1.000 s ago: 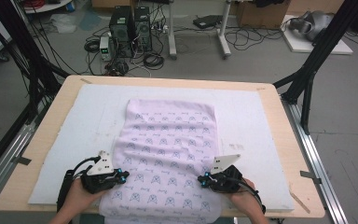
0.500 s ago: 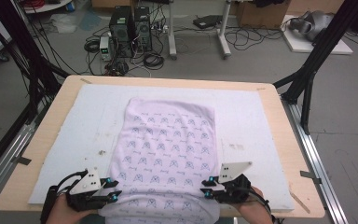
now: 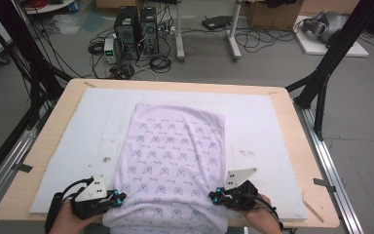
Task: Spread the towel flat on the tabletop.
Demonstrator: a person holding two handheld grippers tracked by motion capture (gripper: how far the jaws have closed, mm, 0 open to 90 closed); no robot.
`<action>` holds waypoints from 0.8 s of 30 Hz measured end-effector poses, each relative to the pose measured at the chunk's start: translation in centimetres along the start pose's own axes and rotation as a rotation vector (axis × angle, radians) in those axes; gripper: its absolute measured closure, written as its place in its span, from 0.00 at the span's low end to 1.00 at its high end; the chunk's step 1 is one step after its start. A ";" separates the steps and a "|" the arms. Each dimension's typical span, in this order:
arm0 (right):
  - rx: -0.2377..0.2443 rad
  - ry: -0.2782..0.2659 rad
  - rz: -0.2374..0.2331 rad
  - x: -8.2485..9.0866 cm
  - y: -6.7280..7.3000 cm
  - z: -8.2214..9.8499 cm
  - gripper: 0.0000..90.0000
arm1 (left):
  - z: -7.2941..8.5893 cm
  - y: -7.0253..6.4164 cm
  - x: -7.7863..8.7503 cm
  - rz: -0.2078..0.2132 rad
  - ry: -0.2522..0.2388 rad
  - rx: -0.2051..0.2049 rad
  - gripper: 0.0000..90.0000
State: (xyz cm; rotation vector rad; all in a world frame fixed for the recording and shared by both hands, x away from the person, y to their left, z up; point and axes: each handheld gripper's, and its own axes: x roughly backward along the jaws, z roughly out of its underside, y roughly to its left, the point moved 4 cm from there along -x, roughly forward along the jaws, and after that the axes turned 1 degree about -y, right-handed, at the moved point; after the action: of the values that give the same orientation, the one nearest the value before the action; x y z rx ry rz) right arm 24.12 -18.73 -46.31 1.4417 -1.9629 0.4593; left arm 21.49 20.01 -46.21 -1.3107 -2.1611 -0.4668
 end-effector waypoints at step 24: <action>0.000 0.047 0.081 -0.5 -1.2 0.0 0.73 | -0.5 3.2 -1.9 -0.043 0.018 0.054 0.79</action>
State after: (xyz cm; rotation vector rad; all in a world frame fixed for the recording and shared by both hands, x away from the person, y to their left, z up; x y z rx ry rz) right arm 25.37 -18.75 -46.75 1.3433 -1.9886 0.5240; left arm 25.19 19.88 -47.04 -1.2286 -2.1761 -0.4327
